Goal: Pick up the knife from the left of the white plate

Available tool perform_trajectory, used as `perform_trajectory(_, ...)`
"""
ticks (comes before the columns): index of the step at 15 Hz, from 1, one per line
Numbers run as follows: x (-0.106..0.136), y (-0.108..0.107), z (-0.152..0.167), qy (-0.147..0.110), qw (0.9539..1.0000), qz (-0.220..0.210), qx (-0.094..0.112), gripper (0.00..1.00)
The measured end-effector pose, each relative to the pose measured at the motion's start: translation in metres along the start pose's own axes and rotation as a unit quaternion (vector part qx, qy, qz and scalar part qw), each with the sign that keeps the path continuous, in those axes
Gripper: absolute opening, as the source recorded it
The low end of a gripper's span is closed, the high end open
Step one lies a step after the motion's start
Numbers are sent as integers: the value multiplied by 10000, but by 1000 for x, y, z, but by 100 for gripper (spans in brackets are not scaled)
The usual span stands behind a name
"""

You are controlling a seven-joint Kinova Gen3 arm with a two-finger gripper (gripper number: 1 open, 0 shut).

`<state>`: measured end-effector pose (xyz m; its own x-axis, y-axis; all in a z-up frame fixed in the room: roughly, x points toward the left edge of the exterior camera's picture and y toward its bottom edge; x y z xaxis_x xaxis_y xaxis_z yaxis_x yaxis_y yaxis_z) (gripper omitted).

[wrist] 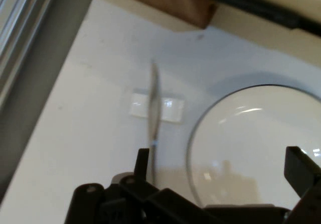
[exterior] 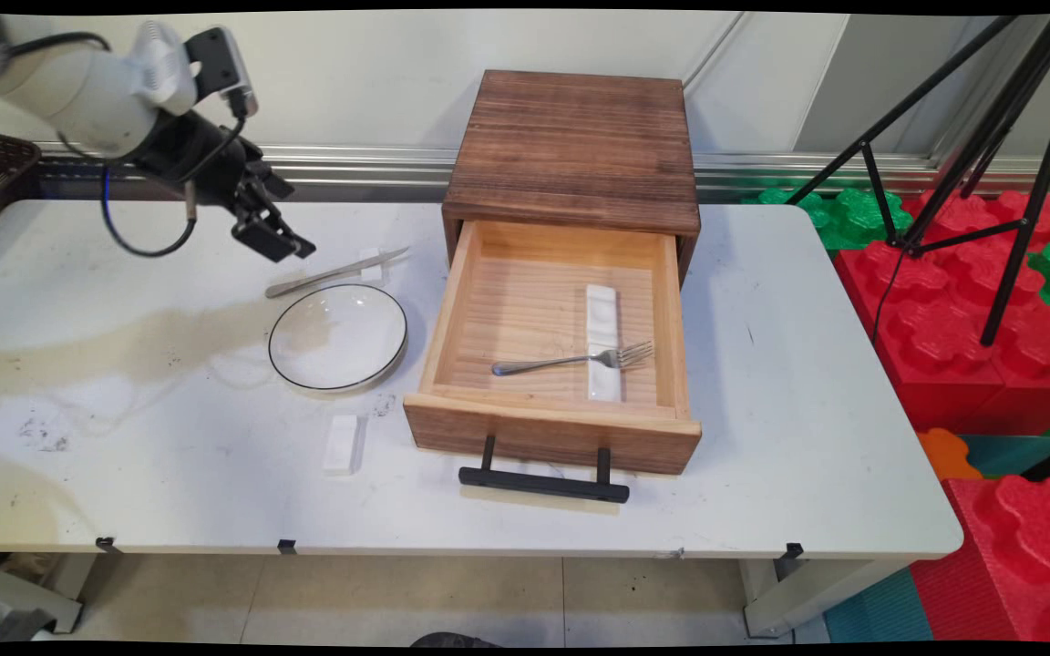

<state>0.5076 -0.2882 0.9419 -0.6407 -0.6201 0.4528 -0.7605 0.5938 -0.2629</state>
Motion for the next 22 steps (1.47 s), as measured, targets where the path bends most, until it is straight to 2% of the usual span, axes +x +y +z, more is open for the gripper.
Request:
perform_trajectory(5,17,-42,32,-403,9990,166,139,100)
perform_trajectory(11,26,-71,65,-830,9961,252,167,100)
perform_trajectory(16,33,-93,106,-1253,9917,269,88,100)
perform_trajectory(22,36,-106,145,-1571,9871,296,-93,100)
